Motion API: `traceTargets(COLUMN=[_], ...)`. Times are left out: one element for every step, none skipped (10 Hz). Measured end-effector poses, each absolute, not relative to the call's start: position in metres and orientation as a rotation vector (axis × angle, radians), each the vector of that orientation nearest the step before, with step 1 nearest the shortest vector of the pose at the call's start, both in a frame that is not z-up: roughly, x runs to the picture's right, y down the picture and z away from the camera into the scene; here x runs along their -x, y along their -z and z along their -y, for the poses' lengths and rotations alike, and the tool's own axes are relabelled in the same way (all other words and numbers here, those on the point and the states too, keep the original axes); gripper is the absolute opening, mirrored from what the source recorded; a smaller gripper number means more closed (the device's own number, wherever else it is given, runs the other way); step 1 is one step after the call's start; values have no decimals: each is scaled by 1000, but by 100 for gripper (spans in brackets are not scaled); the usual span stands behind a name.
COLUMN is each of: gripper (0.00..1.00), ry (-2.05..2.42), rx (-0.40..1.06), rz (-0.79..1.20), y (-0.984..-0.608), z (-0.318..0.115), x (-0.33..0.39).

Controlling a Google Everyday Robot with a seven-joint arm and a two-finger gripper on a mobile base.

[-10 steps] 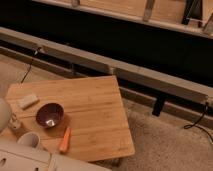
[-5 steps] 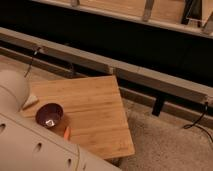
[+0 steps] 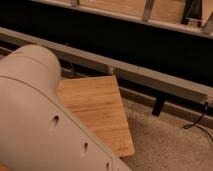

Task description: Push the eraser across the table

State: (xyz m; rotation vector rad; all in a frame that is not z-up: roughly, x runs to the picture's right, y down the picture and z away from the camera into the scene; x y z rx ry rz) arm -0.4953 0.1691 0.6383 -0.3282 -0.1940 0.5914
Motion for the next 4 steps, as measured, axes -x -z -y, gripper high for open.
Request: traceTargets(gripper=[0,0,2,6], ry=[-606,-611,-611,-609], rx=[343,365,397,428], rz=[128,67,3,-55], y=[-635,-631,-627,-623], z=[-161,-154,-148,-141], x=[477,465,456,451])
